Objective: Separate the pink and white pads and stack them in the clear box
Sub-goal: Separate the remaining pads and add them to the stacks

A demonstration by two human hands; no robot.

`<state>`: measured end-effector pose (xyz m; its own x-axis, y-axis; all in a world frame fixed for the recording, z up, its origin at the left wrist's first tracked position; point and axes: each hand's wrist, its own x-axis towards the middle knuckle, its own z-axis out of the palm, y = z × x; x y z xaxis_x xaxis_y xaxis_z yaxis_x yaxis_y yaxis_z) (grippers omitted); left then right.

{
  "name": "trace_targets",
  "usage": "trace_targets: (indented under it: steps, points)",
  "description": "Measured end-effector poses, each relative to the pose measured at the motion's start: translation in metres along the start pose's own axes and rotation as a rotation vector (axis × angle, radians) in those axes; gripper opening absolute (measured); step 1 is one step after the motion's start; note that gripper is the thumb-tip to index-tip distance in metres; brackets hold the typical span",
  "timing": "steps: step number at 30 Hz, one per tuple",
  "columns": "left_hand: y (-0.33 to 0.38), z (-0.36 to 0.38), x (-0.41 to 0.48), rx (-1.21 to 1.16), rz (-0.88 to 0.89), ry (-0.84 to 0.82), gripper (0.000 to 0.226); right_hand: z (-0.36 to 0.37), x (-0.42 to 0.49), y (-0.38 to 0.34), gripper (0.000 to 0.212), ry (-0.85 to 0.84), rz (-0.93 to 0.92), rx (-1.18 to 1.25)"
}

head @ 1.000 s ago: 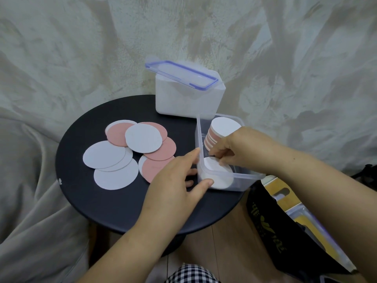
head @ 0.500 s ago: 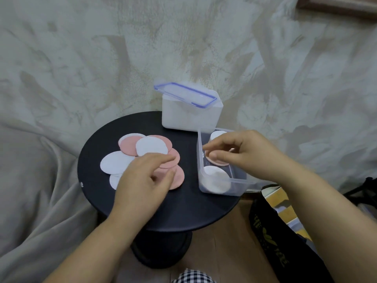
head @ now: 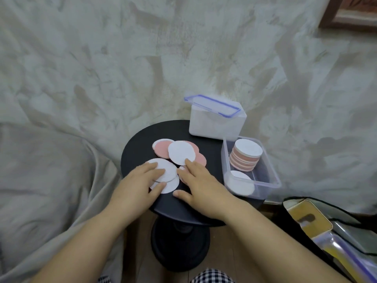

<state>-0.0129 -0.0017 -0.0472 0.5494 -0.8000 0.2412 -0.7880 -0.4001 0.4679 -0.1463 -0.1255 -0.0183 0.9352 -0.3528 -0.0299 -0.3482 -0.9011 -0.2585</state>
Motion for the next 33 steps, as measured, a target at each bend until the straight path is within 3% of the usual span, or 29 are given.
trace_targets:
  steps: [4, 9, 13, 19, 24, 27, 30, 33]
  points:
    - [0.001, 0.003, -0.008, -0.069, 0.058, 0.072, 0.025, 0.002, -0.005, 0.005, 0.049, 0.151, -0.018, 0.065]
    - [0.007, -0.004, -0.013, -0.104, 0.076, 0.154, 0.052, 0.0, 0.005, 0.003, 0.052, 0.257, 0.007, 0.132]
    - [0.008, -0.013, -0.012, -0.148, 0.031, 0.191, 0.058, -0.003, 0.022, 0.0, 0.057, 0.233, 0.062, 0.14]
    - [0.001, -0.017, -0.011, -0.174, 0.006, 0.223, 0.016, 0.003, 0.029, 0.005, 0.053, 0.238, 0.084, 0.183]
    - [0.001, -0.019, -0.012, -0.257, -0.064, 0.363, 0.017, -0.001, 0.03, 0.007, 0.031, 0.381, 0.122, 0.273]
    - [0.001, -0.026, -0.01, -0.301, -0.134, 0.429, 0.019, -0.004, 0.03, 0.001, 0.02, 0.538, 0.046, 0.305]
    - [0.005, -0.03, -0.011, -0.47, -0.178, 0.448, 0.017, -0.009, 0.022, -0.009, 0.01, 0.665, -0.04, 0.359]
    - [0.012, -0.027, -0.016, -0.8, -0.236, 0.386, 0.024, -0.015, 0.012, -0.02, 0.008, 0.606, -0.031, 0.572]
